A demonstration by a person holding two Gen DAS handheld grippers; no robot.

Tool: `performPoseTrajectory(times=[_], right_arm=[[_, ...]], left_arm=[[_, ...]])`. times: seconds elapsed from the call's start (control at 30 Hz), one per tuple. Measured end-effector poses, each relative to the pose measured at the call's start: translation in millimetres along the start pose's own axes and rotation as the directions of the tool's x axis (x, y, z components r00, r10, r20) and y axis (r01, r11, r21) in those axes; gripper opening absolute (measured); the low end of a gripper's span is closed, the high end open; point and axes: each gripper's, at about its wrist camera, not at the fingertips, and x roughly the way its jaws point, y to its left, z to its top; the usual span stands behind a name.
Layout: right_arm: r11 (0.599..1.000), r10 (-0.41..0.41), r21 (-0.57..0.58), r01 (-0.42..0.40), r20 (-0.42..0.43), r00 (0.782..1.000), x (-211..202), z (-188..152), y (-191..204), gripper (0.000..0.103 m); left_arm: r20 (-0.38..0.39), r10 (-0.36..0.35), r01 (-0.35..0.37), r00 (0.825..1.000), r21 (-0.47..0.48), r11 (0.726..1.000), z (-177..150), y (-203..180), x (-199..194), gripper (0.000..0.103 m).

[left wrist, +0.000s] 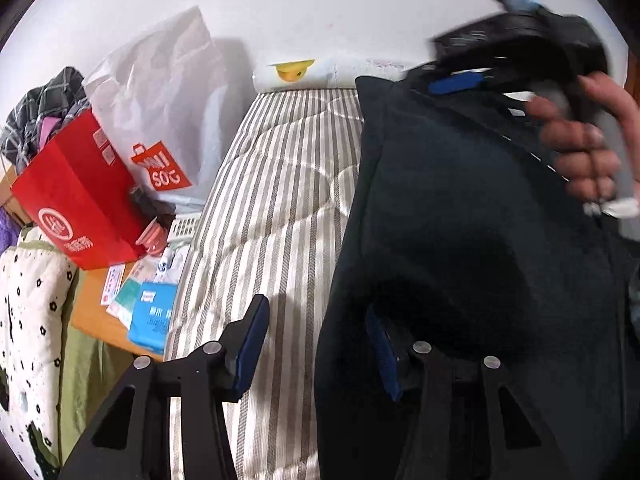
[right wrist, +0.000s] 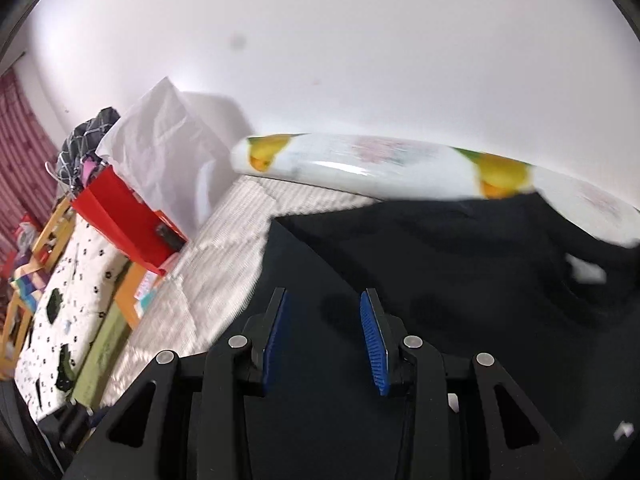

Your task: Fold small clothes

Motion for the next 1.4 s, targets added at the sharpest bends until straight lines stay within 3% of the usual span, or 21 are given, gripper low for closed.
performPoseTrajectory(times=[0.1, 0.13, 0.17, 0.2, 0.27, 0.33, 0.47, 0.67, 0.73, 0.8, 0.87, 1.03, 1.17, 1.2, 1.3, 1.4], right_arm=[[1.0, 0.022, -0.002, -0.023, -0.033, 0.999, 31, 18, 6, 0.04], [1.0, 0.021, -0.002, -0.021, -0.043, 0.999, 37, 22, 7, 0.04], [1.0, 0.021, -0.003, -0.022, -0.053, 0.998, 46, 25, 7, 0.037], [1.0, 0.029, -0.009, -0.029, -0.071, 0.997, 55, 28, 9, 0.01], [0.999, 0.034, -0.032, -0.037, -0.086, 0.996, 65, 32, 14, 0.008], [0.998, 0.041, -0.04, -0.042, -0.032, 0.999, 64, 38, 17, 0.007], [0.996, 0.076, -0.033, -0.077, -0.025, 0.997, 81, 49, 22, 0.007], [0.998, 0.042, -0.042, -0.043, -0.018, 0.999, 104, 46, 28, 0.01], [0.998, 0.055, 0.002, -0.055, -0.018, 0.998, 94, 47, 20, 0.031], [0.998, 0.047, 0.045, -0.047, 0.005, 0.999, 69, 46, 8, 0.037], [0.998, 0.02, 0.052, -0.021, 0.029, 0.999, 41, 41, -1, 0.038], [0.988, -0.155, 0.006, 0.155, 0.059, 0.986, -62, -15, -39, 0.039], [0.949, -0.315, -0.008, 0.315, 0.042, 0.948, -141, -88, -88, 0.039], [0.93, -0.367, -0.001, 0.367, 0.024, 0.93, -160, -115, -102, 0.04], [0.907, -0.417, 0.06, 0.417, -0.014, 0.909, -198, -172, -137, 0.043], [0.916, -0.382, 0.112, 0.385, -0.045, 0.923, -212, -222, -157, 0.045]], left_arm=[[-0.006, -0.046, 0.046, 0.999, 0.015, 0.999, 4, 2, 4, 0.037], [-0.009, -0.075, 0.075, 0.997, 0.016, 0.997, 5, 2, 6, 0.03], [-0.014, -0.116, 0.116, 0.993, 0.022, 0.993, 5, 2, 6, 0.011], [-0.014, -0.152, 0.153, 0.988, 0.022, 0.988, 5, 3, 5, 0.009], [0.005, -0.123, 0.123, 0.992, 0.034, 0.992, 4, 5, 2, 0.009], [-0.006, -0.145, 0.145, 0.989, 0.001, 0.989, 4, 12, 4, 0.009], [-0.018, -0.182, 0.181, 0.983, -0.044, 0.982, 4, 21, 7, 0.009], [-0.019, -0.165, 0.164, 0.986, -0.038, 0.986, 4, 22, 7, 0.016], [-0.02, -0.137, 0.136, 0.99, -0.034, 0.99, 4, 22, 5, 0.028], [-0.026, -0.097, 0.097, 0.995, -0.03, 0.995, 1, 23, 3, 0.053], [-0.031, -0.122, 0.121, 0.992, -0.043, 0.992, -2, 24, -1, 0.053], [-0.031, -0.17, 0.167, 0.985, -0.09, 0.982, -10, 22, -18, 0.054], [-0.007, -0.163, 0.162, 0.987, -0.078, 0.984, -18, 11, -42, 0.06], [0.003, -0.161, 0.161, 0.987, -0.071, 0.984, -21, 7, -51, 0.063], [0.013, -0.162, 0.162, 0.987, -0.071, 0.984, -30, 0, -67, 0.065], [-0.004, -0.165, 0.164, 0.986, -0.085, 0.983, -40, -8, -80, 0.065]])
